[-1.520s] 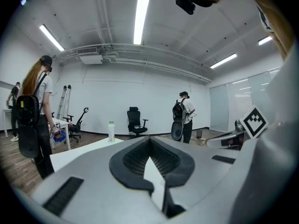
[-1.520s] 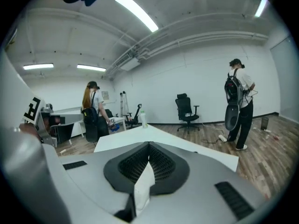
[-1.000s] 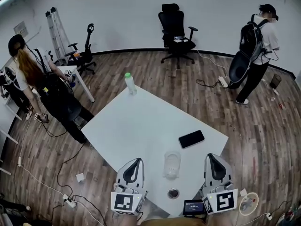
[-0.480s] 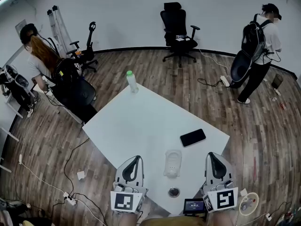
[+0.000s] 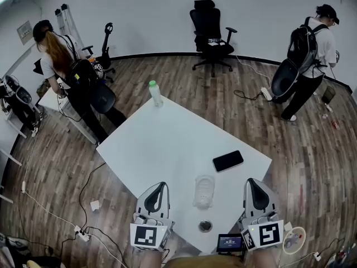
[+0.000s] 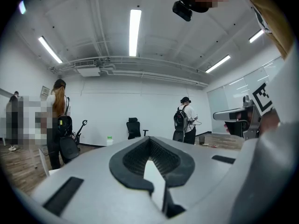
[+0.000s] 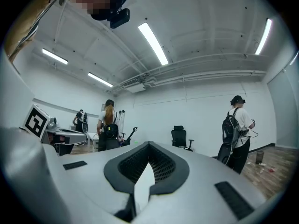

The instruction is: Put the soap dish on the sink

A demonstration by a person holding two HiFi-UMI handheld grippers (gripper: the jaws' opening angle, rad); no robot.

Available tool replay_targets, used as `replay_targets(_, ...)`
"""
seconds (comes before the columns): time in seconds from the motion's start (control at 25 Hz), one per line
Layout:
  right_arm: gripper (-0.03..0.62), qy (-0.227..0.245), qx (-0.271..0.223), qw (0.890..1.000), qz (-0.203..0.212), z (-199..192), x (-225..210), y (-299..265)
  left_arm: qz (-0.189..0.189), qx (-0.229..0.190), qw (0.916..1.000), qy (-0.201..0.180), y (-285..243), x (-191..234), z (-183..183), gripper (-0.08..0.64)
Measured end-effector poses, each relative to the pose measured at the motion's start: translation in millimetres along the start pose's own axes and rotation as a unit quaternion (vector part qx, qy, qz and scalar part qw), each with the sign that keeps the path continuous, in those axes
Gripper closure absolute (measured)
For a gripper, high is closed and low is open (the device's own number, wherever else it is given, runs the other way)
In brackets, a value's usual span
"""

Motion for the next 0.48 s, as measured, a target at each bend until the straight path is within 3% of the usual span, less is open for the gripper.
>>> replay_targets(0.48,0.584,-0.003,0.002,1.0,0.005,-2.1,-3.9,2.0,0.003,0.003,1.0,0.003,3.5,-2.2,-1.8,0.554)
Point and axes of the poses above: the fingertips, and each gripper's own axes: y backward along the fingers, x to its left, z out of its top, the point moved 9 cm from there along y, backward along the fingers, and after that the axes turned 12 degrees about -y, right-handed, at the moved point
